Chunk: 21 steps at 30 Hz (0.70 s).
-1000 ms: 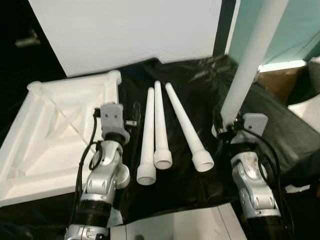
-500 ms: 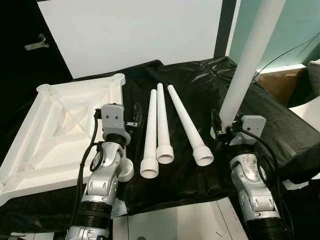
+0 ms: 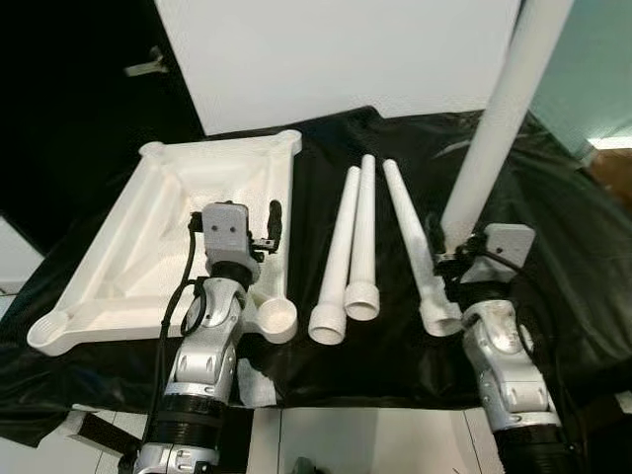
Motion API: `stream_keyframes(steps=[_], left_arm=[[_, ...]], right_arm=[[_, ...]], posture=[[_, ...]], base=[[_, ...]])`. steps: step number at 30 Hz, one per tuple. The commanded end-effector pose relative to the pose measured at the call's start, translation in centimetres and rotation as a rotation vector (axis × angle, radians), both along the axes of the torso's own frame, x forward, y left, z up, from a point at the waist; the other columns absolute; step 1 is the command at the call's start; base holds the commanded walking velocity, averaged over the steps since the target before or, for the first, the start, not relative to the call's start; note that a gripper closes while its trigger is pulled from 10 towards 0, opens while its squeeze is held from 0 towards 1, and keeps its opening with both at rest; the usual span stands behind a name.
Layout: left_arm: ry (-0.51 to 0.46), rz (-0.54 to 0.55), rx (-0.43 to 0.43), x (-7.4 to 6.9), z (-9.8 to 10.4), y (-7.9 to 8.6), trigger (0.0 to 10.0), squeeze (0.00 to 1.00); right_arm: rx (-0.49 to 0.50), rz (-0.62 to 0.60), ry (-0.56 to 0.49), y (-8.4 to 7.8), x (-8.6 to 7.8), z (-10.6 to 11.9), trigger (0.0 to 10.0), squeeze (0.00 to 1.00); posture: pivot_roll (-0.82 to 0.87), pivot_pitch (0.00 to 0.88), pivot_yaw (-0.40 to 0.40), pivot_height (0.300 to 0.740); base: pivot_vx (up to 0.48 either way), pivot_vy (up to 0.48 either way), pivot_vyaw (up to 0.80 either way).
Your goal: Building children table
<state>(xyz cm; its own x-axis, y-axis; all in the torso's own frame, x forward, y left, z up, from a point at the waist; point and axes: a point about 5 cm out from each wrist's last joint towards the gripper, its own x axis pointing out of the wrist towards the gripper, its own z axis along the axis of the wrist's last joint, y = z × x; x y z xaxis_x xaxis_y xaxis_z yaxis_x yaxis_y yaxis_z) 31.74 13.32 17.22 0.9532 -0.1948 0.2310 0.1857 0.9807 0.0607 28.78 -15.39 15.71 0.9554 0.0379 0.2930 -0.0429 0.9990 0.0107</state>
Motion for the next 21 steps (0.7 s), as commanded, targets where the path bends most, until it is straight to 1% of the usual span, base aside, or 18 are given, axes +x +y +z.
stream_keyframes(steps=[1,3,10,11,14,21], left_arm=[[0.012,0.009,0.010,0.04,-0.32,0.20,10.0,0.00],[0.012,0.009,0.011,0.04,-0.33,0.19,10.0,0.00],[0.013,0.006,0.011,0.08,-0.36,0.14,10.0,0.00],[0.012,0.004,0.011,0.07,-0.35,0.10,10.0,0.00],[0.013,0.001,0.011,0.09,-0.35,0.06,10.0,0.00],[0.015,-0.007,0.009,0.09,-0.37,0.01,10.0,0.00]], right_arm=[[0.010,0.022,-0.016,0.60,0.09,0.32,10.0,0.00],[0.009,0.020,-0.015,0.57,0.09,0.28,10.0,0.00],[0.008,0.018,-0.015,0.56,0.07,0.27,10.0,0.00],[0.026,0.016,-0.019,0.47,0.08,0.34,10.0,0.00],[0.041,0.013,-0.023,0.34,0.13,0.44,10.0,0.00],[0.039,0.003,-0.024,0.34,0.07,0.43,10.0,0.00]], posture=[[-0.08,0.000,0.070,0.740],[-0.08,0.000,0.070,0.740],[-0.08,0.000,0.071,0.740],[-0.08,0.000,0.071,0.740],[-0.08,0.000,0.071,0.740],[-0.08,0.000,0.073,0.740]], base=[[0.000,0.000,0.00],[0.000,0.000,0.00],[0.000,0.000,0.52],[0.000,0.000,0.00],[0.000,0.000,0.00],[0.000,0.000,0.00]])
